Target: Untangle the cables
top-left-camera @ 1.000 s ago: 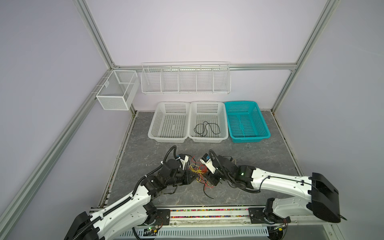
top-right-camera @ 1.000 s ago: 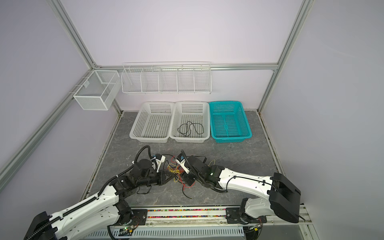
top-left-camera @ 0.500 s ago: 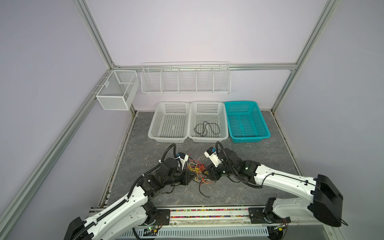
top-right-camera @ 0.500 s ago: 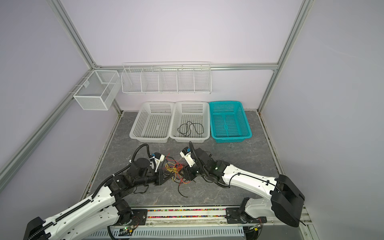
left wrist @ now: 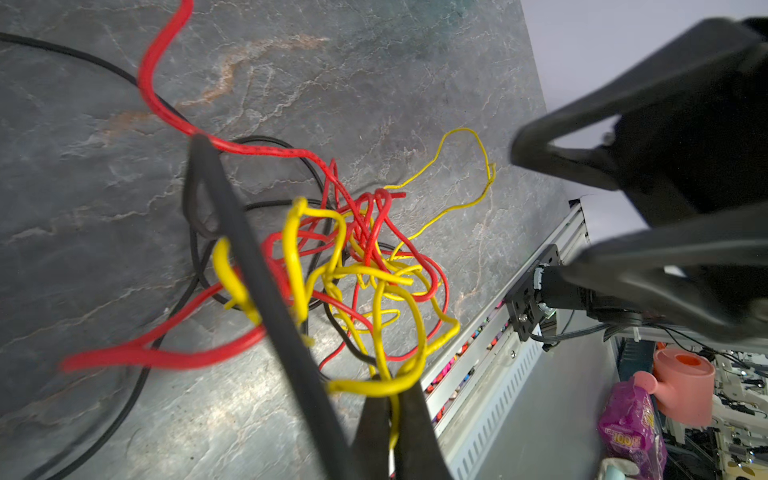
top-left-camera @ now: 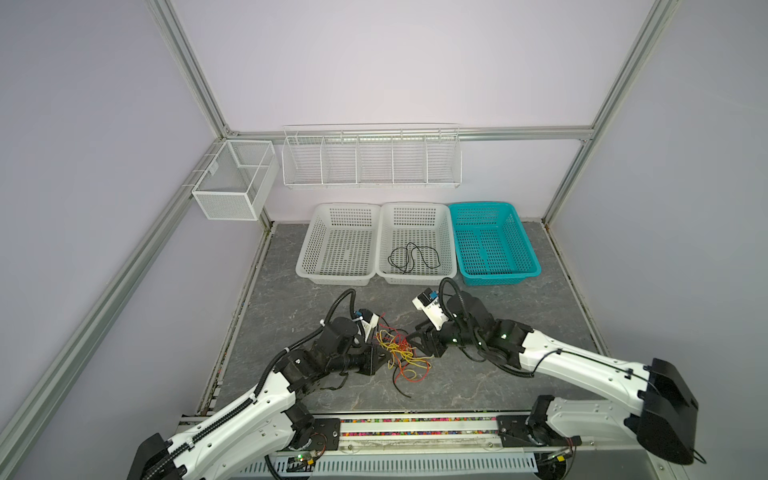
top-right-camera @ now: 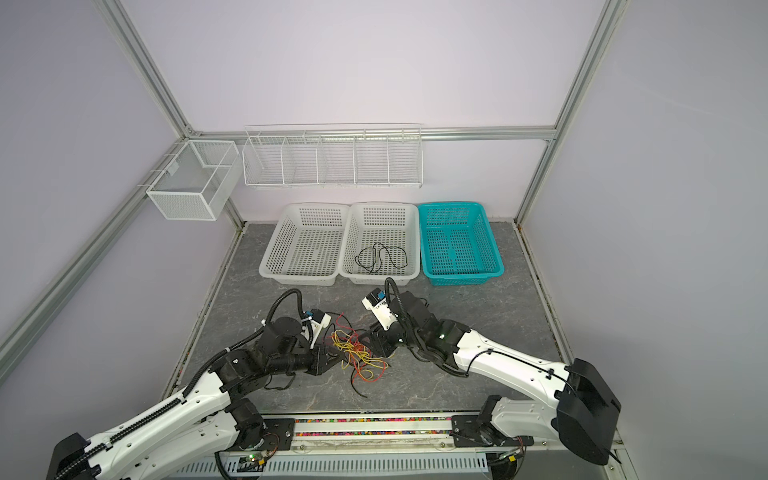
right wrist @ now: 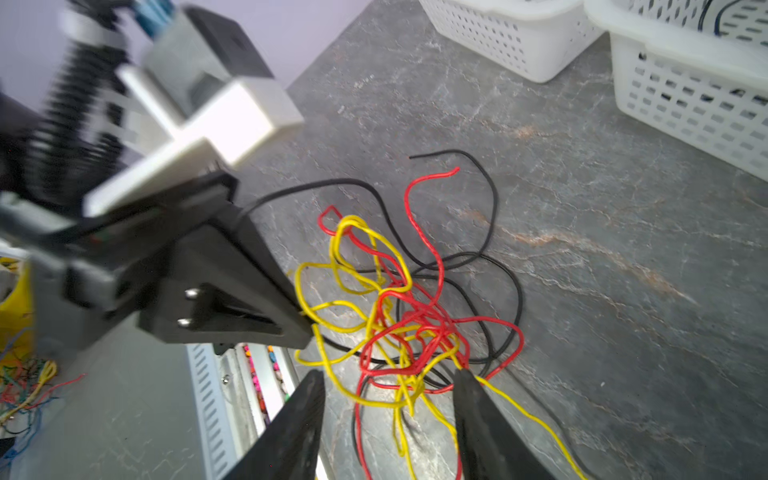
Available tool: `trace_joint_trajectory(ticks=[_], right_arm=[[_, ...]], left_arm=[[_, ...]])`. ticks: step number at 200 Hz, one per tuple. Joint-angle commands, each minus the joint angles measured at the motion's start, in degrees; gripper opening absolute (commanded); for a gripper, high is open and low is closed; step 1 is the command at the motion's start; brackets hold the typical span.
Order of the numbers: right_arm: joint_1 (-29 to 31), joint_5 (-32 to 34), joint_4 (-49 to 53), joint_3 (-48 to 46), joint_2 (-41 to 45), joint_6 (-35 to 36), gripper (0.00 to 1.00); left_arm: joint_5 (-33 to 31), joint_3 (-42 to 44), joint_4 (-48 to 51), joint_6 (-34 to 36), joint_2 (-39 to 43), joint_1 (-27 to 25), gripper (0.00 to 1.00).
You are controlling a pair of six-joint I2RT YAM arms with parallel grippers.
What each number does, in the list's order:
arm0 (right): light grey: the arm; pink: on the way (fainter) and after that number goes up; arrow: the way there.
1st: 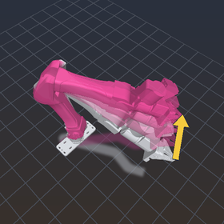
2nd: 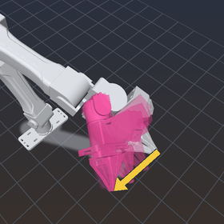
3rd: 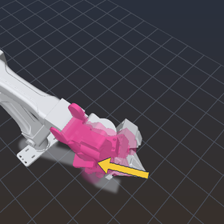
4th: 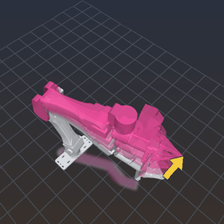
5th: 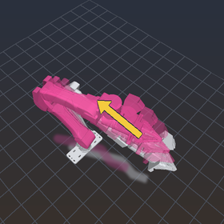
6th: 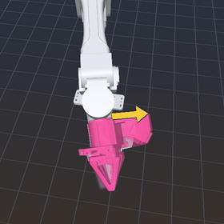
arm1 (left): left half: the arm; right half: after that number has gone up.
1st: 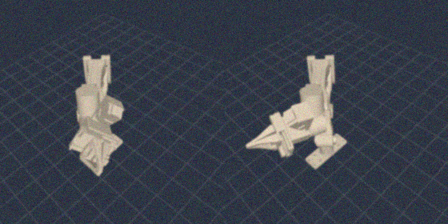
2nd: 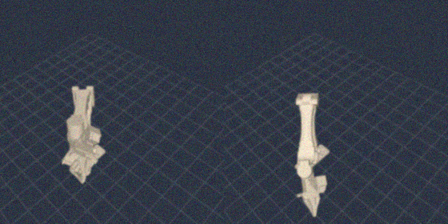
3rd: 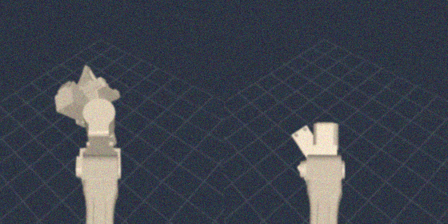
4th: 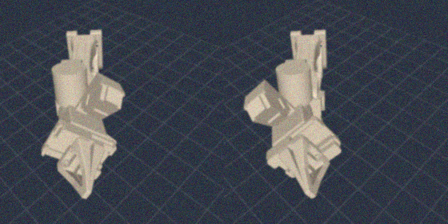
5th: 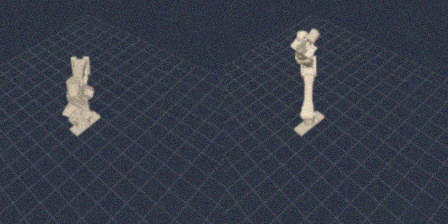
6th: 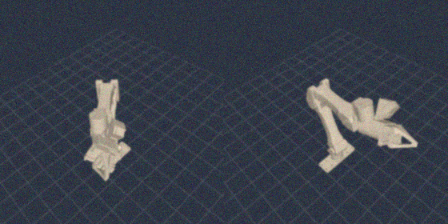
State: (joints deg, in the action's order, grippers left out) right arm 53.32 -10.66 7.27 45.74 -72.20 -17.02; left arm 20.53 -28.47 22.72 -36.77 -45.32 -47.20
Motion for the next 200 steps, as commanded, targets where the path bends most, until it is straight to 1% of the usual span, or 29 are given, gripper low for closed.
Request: trace_joint_trajectory(ticks=[1,28,61,108,132,157,165,179,200], right_arm=[[-0.40,1.53,0.26,1.87,-3.12,3.76,0.52],[-0.40,1.61,-1.55,2.98,-6.87,4.78,0.52],[-0.37,1.12,-3.04,2.40,-8.90,5.63,0.50],[-0.41,-1.63,-5.33,-2.46,-5.98,5.07,0.50],[-0.34,-3.29,-7.00,-4.81,-3.97,4.12,0.51],[-0.41,-3.66,-7.99,-6.10,-3.90,3.36,0.51],[-0.41,-4.04,-9.14,-6.51,-4.68,2.87,0.51],[-0.41,-4.81,-10.78,-6.03,-6.91,1.76,0.51],[-0.32,-3.83,-12.80,-5.19,-9.36,1.04,0.51]], left_arm=[[1.76,-1.81,-1.69,1.42,1.02,-1.31,0.00],[1.54,-1.96,-2.42,1.72,0.86,-3.70,0.00],[0.85,-2.30,-1.63,2.29,1.49,-3.94,0.00],[-1.61,-2.38,-0.60,2.57,1.84,-3.94,0.00],[-1.68,-2.38,-0.66,2.58,1.81,-3.93,0.00],[-1.64,-2.54,-0.78,2.58,1.82,-3.94,0.00],[-1.37,-2.50,-1.13,2.44,3.59,-3.87,0.00],[-0.54,-2.13,-2.03,2.27,3.98,-3.95,0.00],[0.68,-2.14,-2.82,2.14,4.09,-3.95,0.00]])
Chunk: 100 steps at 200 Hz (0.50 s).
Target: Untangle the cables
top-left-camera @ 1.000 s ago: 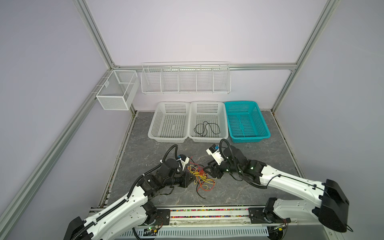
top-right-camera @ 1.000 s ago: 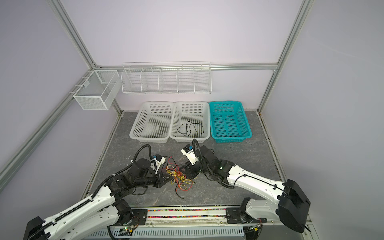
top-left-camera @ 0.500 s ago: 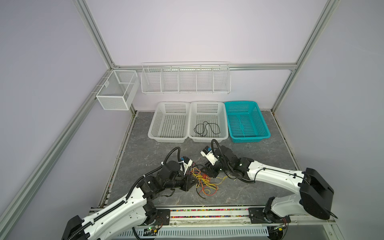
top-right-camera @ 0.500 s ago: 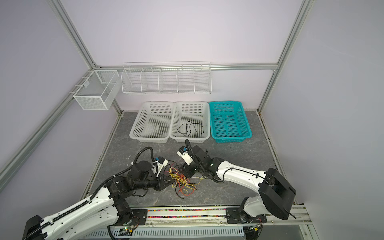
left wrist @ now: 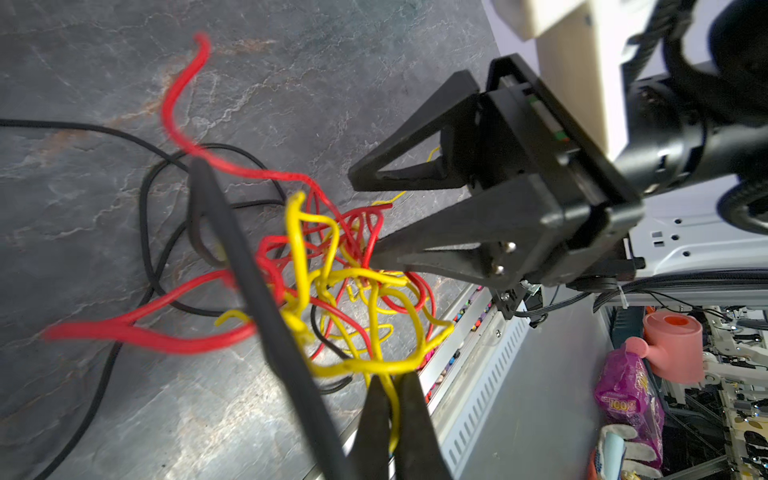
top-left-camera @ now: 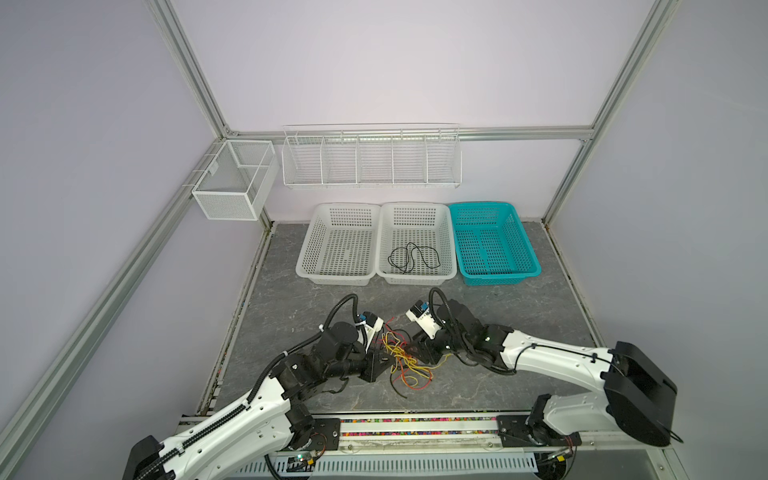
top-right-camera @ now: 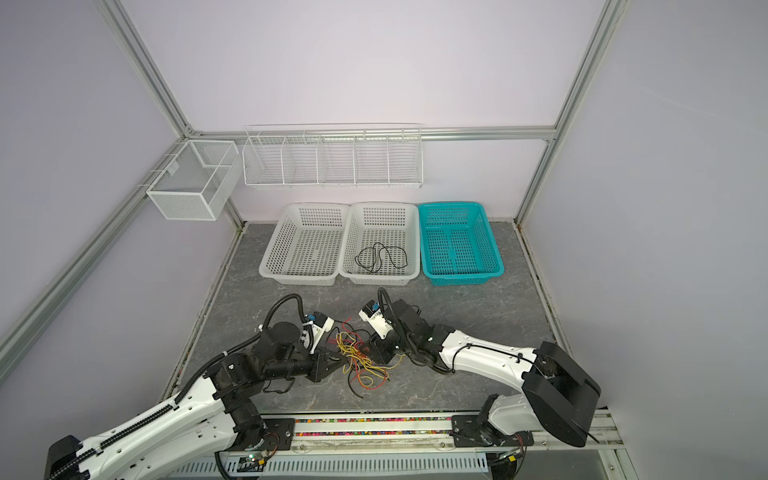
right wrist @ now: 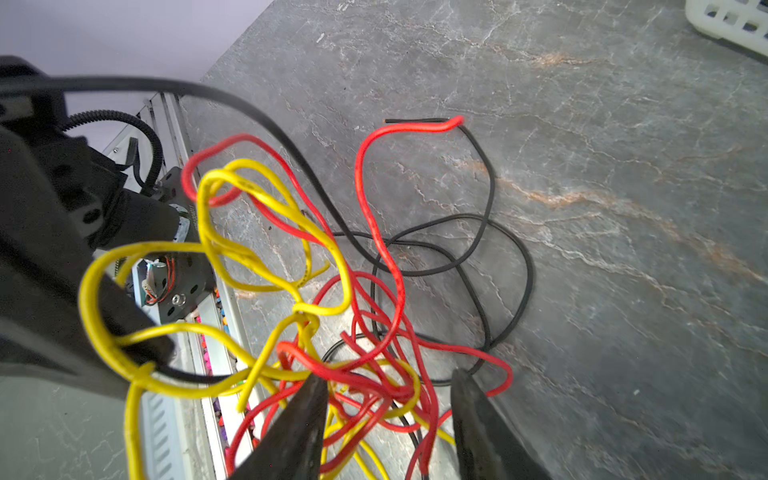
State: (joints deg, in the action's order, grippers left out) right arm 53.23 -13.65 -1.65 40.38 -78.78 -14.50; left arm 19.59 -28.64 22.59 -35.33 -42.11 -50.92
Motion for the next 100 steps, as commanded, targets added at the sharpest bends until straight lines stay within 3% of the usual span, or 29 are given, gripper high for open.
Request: trace_joint_trajectory(ticks=[1,54,100], right_arm=[[-0.23,-0.76,-3.97,0.20,-2.83,-1.44,0.50],[-0.23,-1.03,-9.71,-0.27,-0.26,-1.58,0.42],[0.03,-5.35,-15.53,-2.23,-1.68,-2.29,0.45]], left_arm=[[1.69,-2.00,-2.71,0.70,0.84,-0.24,0.00],[3.82,-0.69,-4.54,-0.15,2.46,-0.50,0.00],[4.38,-1.07,-5.71,-0.09,2.20,-0.46,0.00]])
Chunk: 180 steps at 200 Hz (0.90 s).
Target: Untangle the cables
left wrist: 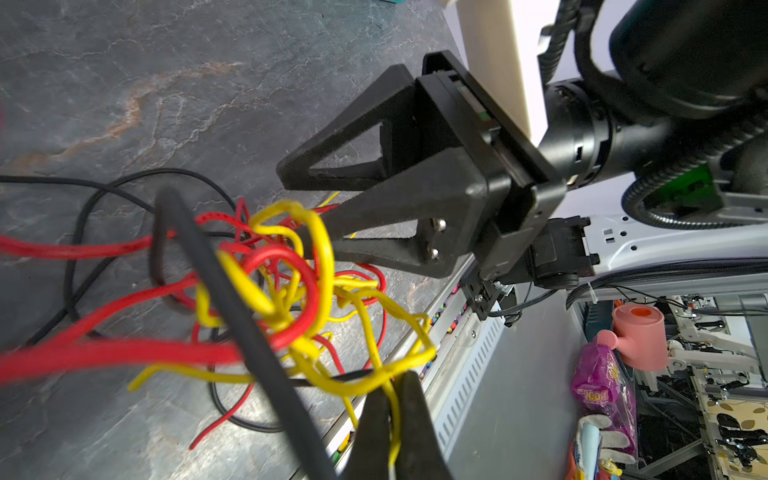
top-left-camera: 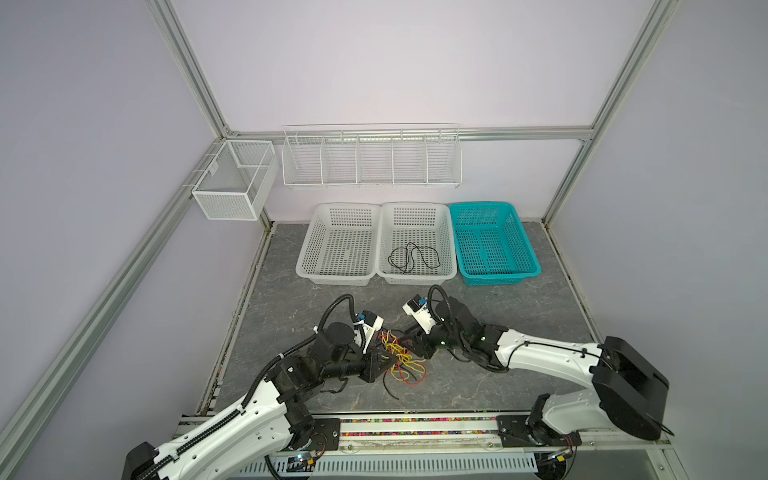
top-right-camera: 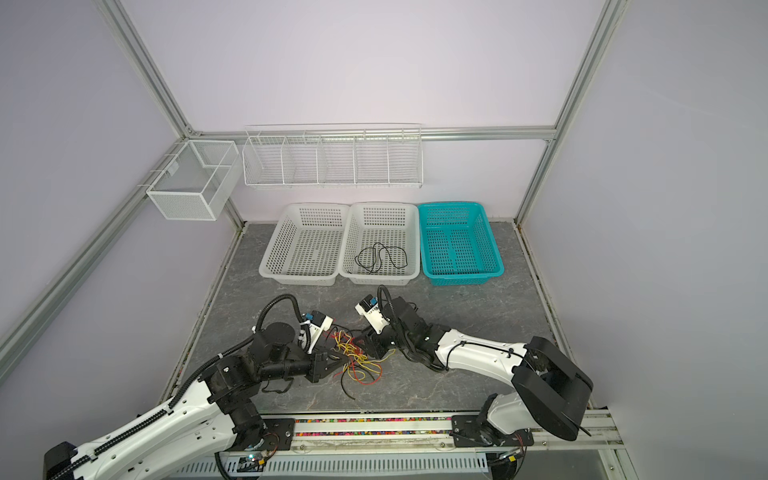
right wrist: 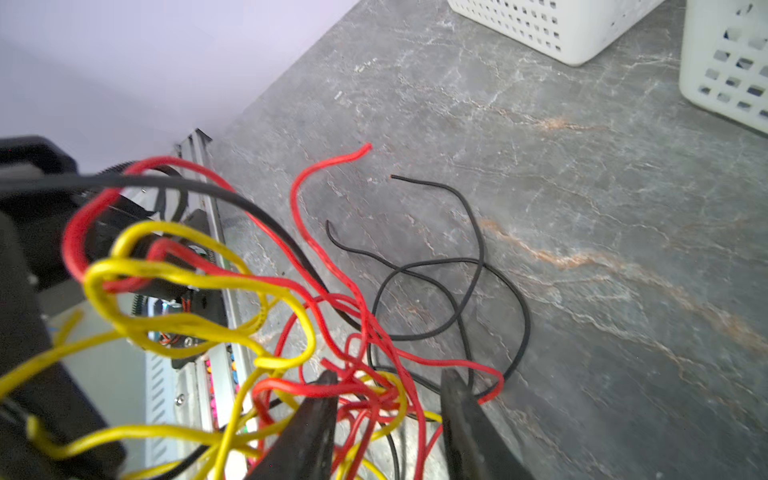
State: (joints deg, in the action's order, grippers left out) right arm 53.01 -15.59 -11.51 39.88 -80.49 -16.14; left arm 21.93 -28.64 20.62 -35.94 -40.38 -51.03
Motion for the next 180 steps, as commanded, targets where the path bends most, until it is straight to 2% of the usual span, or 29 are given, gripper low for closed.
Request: trace_joint_trajectory(ticks=[1,16,40,64,81,110,122,180], right_arm=[[0.29,-3.40,-5.78,-1.78,0.04,-0.65,0.45],[0.34,-3.00,-7.94,-3.64,0.99,-0.82,0.42],[0.46,-1.95,-10.50,-5.87,3.23,-1.09,0.27],[0.45,1.68,-7.33,-5.95,5.52,-0.01,0.14],[0.48,7.41,-2.12,-5.59,8.66,1.27,0.07],[-0.22,24.36,11.70,-4.07,15.86,2.41,0.07],[-1.35,29.37,16.61,-3.93,19.01,2.29,0.07],[-10.80,34.15,36.80,-1.14,35.48,0.40,0.06]], left_arm=[[2.05,-1.07,-3.75,0.52,0.52,-0.33,0.00],[2.32,-0.98,-3.77,0.52,0.98,-0.37,0.00],[1.92,-0.68,-3.74,0.44,1.95,-0.39,0.00],[1.46,-0.85,-3.40,0.49,2.02,-0.39,0.00],[0.25,-1.02,-2.49,0.52,1.92,-0.39,0.00],[-5.24,-1.01,0.80,0.22,0.45,-0.39,0.00],[-7.37,-0.93,1.88,-0.33,-0.99,-0.32,0.00],[-10.08,-0.01,2.08,-2.28,-9.46,2.00,0.00]])
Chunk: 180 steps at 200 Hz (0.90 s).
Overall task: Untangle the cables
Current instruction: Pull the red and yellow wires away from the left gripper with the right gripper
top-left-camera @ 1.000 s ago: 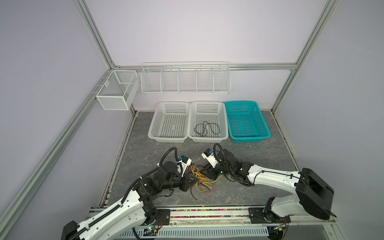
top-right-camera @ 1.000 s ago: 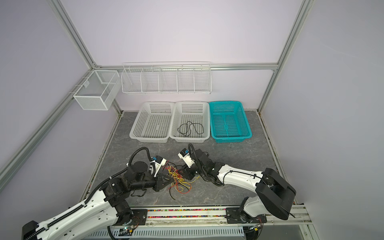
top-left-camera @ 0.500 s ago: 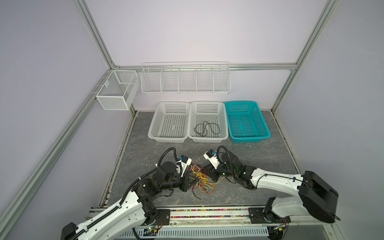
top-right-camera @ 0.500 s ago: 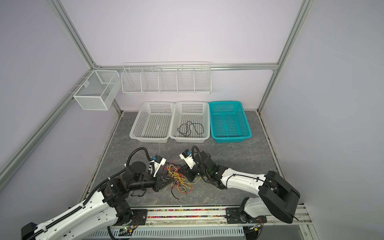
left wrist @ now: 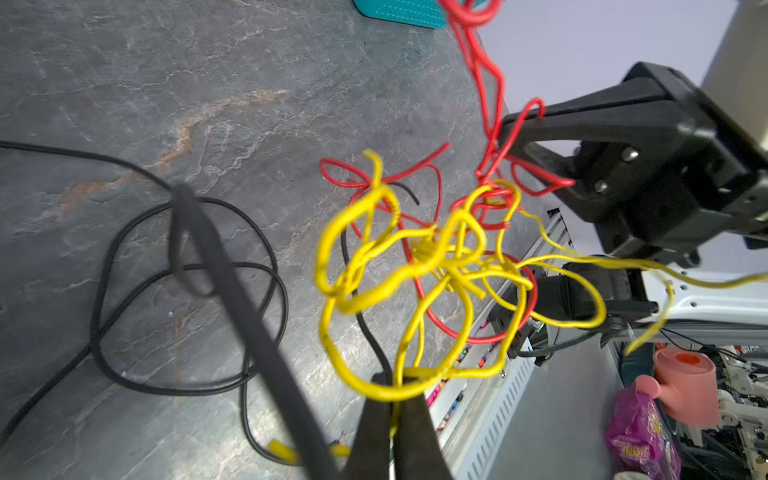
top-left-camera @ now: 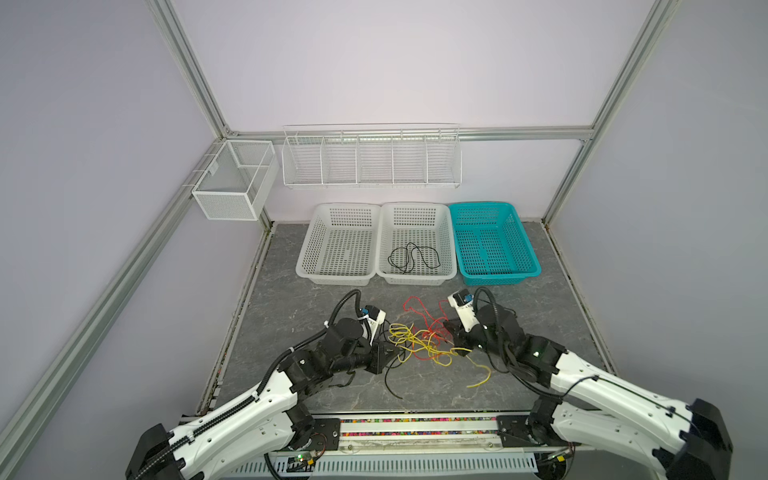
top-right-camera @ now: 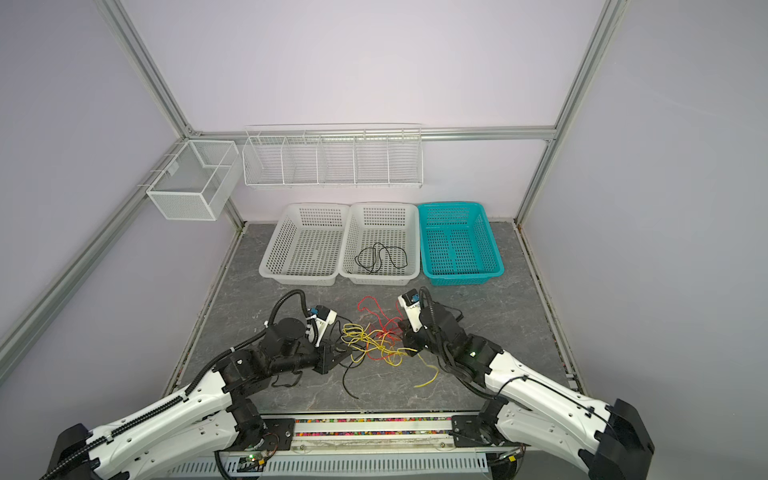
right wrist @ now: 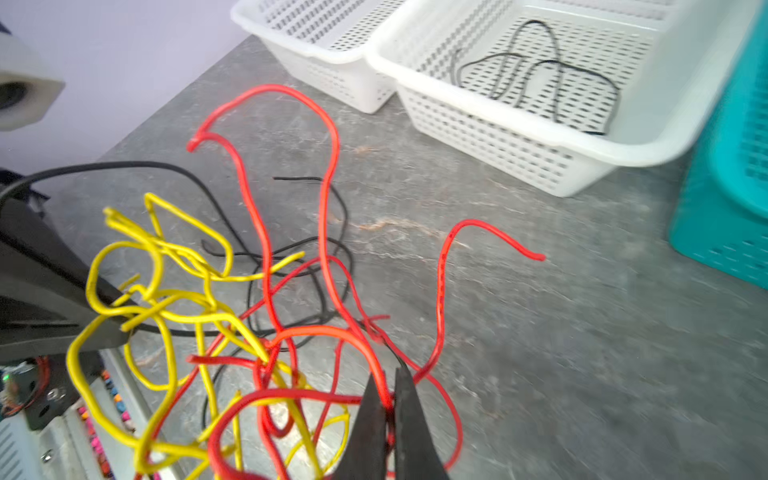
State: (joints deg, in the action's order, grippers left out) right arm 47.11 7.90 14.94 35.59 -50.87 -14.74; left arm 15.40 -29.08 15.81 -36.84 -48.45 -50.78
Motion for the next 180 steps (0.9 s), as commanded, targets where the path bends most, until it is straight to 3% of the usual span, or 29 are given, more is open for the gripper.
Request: trace_joint_trajectory(ticks=[1,60,86,115,156,180], right_arm=[[-5.04,10.56,10.63,3.16,6.09,-1.04,0.06],[-10.70,11.74,21.85,9.90,12.85,-3.38,0.06],[-12.36,15.44,27.59,13.06,13.55,-4.86,0.06],[-13.99,18.83,31.90,17.04,15.95,-5.21,0.06],[-14.20,8.24,30.90,17.42,16.30,-5.27,0.06],[-14.25,12.05,31.67,16.27,17.32,-6.91,0.06]], left_arm=[[-3.54,0.43,6.87,-1.35,-1.48,1.88,0.00],[-2.84,2.51,6.86,-1.21,-5.10,6.09,0.00],[-7.97,2.43,9.81,-2.52,-5.48,6.31,0.00],[-9.49,2.88,10.16,-2.94,-5.33,7.05,0.00],[-6.79,3.69,6.10,-3.46,-6.12,7.81,0.00],[-9.22,1.83,8.33,-3.48,-4.69,7.93,0.00]])
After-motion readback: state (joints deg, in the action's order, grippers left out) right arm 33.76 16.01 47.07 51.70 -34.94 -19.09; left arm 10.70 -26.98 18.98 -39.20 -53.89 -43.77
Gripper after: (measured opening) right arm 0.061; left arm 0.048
